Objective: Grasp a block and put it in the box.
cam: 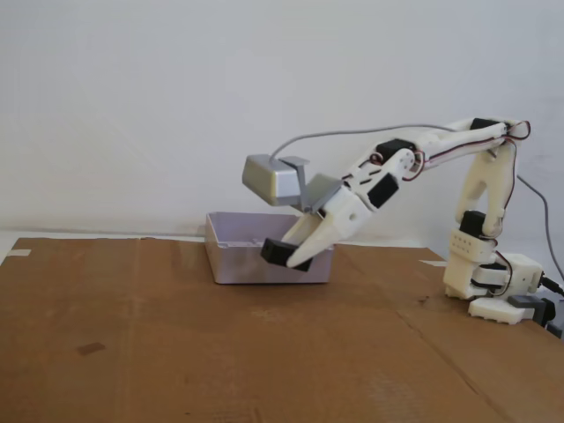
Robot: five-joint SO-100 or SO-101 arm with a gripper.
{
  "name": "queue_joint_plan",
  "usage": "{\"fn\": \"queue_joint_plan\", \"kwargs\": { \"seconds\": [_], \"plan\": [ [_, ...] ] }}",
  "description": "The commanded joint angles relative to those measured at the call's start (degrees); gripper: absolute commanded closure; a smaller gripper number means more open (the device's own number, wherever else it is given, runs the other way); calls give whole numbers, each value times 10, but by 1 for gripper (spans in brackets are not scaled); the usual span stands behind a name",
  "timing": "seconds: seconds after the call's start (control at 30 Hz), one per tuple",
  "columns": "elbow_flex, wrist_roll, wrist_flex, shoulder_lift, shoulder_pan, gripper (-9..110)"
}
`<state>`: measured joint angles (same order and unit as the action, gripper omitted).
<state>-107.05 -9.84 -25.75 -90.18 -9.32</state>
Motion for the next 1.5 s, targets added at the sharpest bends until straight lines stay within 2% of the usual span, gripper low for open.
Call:
{"fn": "queue_joint_plan", "kwargs": {
  "seconds": [0.0,1.07,1.47],
  "plan": [
    [33,4,3,-95,40,91],
    [38,4,10,-105,346,91],
    [51,4,11,-52,386,91]
  ]
}}
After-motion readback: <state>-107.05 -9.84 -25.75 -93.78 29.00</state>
